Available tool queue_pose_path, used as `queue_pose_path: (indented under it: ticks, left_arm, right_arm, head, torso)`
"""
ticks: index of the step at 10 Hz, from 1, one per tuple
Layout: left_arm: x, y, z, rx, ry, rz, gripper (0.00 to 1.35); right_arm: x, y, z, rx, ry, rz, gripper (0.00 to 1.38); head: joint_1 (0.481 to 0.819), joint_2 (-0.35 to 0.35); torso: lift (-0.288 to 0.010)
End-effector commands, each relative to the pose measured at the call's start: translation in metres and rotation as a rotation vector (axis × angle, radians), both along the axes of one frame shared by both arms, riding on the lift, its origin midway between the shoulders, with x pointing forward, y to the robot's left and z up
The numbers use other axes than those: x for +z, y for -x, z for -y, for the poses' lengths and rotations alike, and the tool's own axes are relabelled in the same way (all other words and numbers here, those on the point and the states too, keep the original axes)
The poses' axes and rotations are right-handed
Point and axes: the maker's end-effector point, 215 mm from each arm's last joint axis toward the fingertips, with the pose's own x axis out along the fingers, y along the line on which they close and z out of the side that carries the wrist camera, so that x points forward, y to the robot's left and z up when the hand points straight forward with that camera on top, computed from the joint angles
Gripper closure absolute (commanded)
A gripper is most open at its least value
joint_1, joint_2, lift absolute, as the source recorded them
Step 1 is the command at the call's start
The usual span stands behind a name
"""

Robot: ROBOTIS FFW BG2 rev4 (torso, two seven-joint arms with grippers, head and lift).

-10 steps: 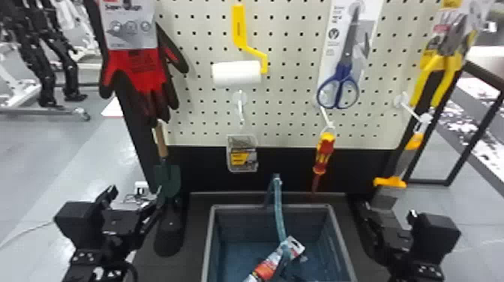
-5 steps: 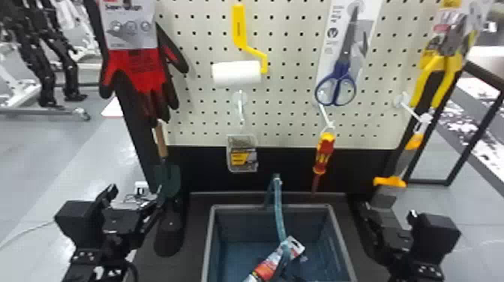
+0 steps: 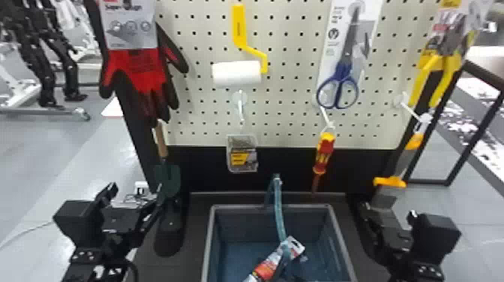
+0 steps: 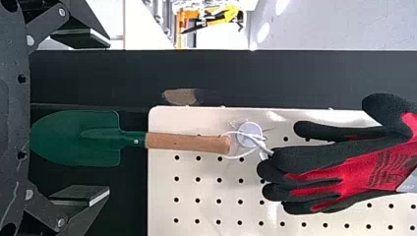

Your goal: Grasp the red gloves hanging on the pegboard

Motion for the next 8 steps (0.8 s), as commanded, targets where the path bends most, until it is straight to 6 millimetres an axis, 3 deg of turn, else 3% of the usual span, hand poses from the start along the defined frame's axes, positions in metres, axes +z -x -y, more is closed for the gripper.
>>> queue_pose_path:
  ticks: [1,3,8]
  left_arm:
    - [0.003,0.001,0.001,-0.003,0.006,0.01,0.24]
    - [0.016,0.002,0.004,-0.009,0.027,0.038,0.24]
    - [0.109,0.011,-0.013,0.003,0.085,0.142,0.24]
  right_arm:
    - [0.0,0.0,0.0,0.0,-0.002,0.0,0.32]
    - [-0.002,0.001,0.0,0.0,-0.002,-0.003,0.32]
    - [-0.004,0.002,0.0,0.0,-0.008,-0.008,0.32]
  head:
    - [0.549,0.0]
    - [0.549,0.0]
    - [0.549,0.0]
  torso:
    - [-0.1]
    - [-0.1]
    - [-0.1]
